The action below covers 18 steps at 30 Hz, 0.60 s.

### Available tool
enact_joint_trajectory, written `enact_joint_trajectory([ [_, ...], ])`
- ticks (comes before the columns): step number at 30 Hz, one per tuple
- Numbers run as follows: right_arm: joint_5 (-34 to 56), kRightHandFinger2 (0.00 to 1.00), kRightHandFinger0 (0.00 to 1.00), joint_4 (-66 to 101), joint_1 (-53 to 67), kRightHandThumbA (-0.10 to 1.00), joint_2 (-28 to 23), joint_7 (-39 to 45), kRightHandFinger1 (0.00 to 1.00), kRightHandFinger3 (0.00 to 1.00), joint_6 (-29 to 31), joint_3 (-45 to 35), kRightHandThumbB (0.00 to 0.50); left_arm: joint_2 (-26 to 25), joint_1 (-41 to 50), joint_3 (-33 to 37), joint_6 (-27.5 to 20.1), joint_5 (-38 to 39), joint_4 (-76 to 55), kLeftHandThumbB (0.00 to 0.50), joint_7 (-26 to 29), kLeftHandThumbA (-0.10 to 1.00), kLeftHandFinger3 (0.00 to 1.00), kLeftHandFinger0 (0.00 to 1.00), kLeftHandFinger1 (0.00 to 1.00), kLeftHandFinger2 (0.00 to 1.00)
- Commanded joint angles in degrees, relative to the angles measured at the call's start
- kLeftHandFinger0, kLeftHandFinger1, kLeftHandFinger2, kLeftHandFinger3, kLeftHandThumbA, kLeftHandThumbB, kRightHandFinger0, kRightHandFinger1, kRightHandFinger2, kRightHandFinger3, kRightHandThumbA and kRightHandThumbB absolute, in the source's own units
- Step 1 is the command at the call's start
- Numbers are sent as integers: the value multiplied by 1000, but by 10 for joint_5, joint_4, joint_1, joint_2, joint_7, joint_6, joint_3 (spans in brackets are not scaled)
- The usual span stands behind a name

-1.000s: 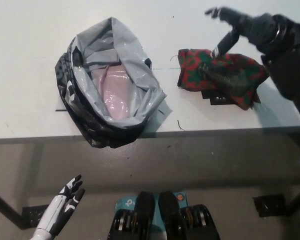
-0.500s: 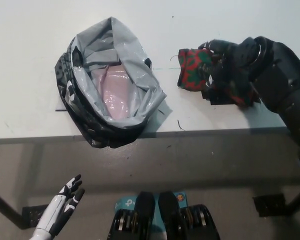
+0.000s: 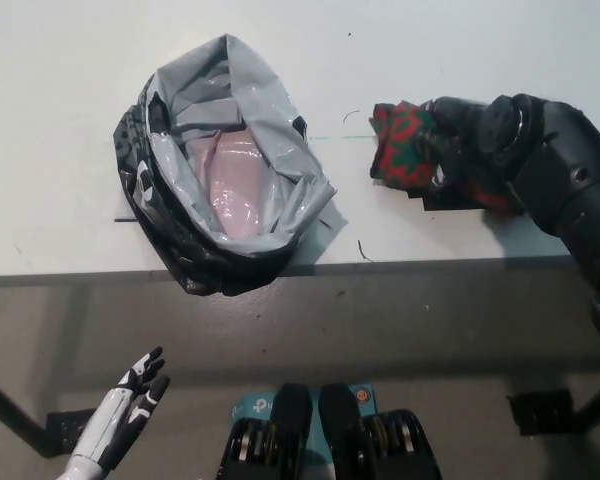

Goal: The robot uses its right hand to pick up a bag of coffee beans and puts it in the black plastic bag, then the robot grabs the top of the bag and lifts it.

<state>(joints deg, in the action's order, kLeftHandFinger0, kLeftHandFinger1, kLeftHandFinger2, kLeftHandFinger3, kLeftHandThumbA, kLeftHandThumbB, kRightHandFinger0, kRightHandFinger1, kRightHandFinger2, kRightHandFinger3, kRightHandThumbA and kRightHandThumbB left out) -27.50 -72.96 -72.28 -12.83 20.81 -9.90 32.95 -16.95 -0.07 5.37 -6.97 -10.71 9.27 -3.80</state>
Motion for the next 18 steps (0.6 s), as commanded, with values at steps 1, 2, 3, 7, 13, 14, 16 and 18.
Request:
enact_joint_trajectory([
  [1,-28,1000,1000,-9,-7,492,-2,-70,1000,1000,-4,5,410,-11,-11,-6,-24,4,-7,287,-8,1000,1000,1000,1000,1000],
  [2,-25,770,689,-5,3,167,-3,-118,719,1000,14,-4,243,-11,-11,-5,-23,1,-8,288,-7,1000,1000,1000,1000,1000],
  [3,-24,665,458,-3,7,83,-3,-135,526,1000,22,-7,291,-11,-11,-4,-22,0,-9,289,-7,1000,1000,1000,1000,1000],
  [7,-12,619,3,-12,19,-100,-4,-214,315,535,75,-24,164,-11,-15,-5,-22,-1,-10,283,-6,1000,1000,1000,1000,1000],
  [13,16,823,71,-17,17,-100,-4,-247,486,782,103,-65,182,-13,-22,-3,-31,-3,-2,260,-6,1000,1000,1000,1000,1000],
  [14,18,828,75,-20,17,-100,-4,-248,491,779,109,-70,178,-13,-22,-3,-33,-4,0,260,-5,1000,1000,1000,1000,1000],
  [16,22,856,58,-24,16,-100,-4,-249,497,804,117,-80,180,-14,-23,-2,-36,-6,2,264,-5,1000,1000,1000,1000,1000],
  [18,31,826,30,-17,19,-100,-5,-253,481,773,134,-99,188,-13,-22,-2,-35,-7,0,254,-5,1000,1000,1000,1000,1000],
])
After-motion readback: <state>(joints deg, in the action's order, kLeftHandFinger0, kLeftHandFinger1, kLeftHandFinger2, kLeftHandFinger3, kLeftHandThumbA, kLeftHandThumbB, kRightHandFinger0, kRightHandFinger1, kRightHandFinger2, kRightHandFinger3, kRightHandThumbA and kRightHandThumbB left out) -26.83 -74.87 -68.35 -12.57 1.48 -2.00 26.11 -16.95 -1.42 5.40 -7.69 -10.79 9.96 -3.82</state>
